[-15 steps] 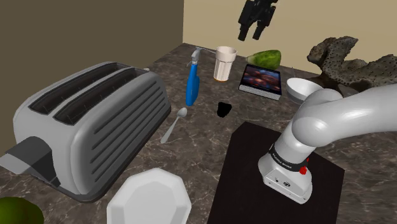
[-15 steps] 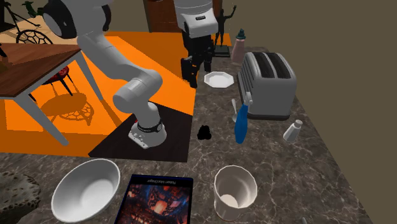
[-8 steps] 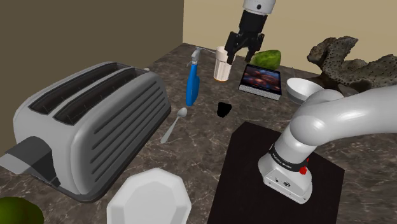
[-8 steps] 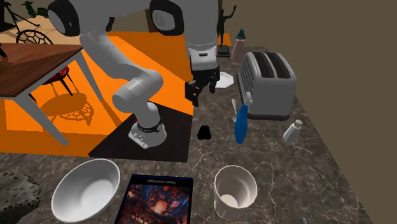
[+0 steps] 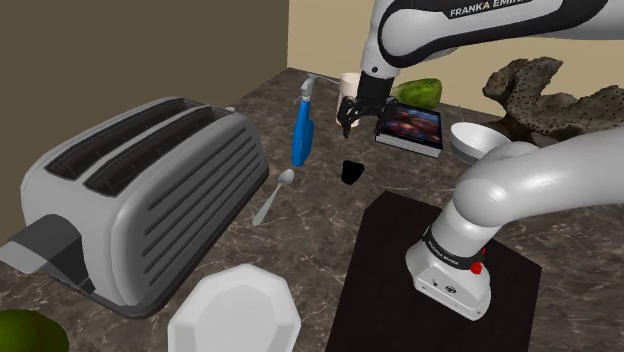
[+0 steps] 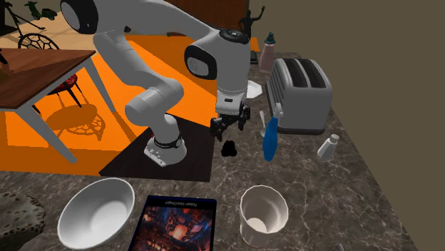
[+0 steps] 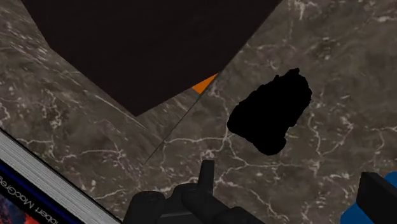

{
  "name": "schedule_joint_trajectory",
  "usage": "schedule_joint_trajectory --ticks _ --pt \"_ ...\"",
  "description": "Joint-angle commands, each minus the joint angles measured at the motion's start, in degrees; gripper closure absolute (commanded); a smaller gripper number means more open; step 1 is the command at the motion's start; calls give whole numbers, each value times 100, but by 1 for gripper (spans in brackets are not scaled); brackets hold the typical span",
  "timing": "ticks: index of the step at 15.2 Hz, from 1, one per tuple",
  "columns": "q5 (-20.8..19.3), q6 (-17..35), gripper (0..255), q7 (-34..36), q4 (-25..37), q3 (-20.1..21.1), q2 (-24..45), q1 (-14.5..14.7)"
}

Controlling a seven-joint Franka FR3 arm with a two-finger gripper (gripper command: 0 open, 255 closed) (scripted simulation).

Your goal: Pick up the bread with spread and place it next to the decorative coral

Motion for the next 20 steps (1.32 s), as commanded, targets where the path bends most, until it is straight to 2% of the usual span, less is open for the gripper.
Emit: schedule_joint_trajectory --ticks 1,4,12,20 --pt "53 408 0 349 -248 147 205 -92" --pt "126 1051 0 852 -553 371 632 -229" --pt "181 1913 0 902 -927 468 1131 -241" --pt "181 1913 0 902 -927 468 1131 -240"
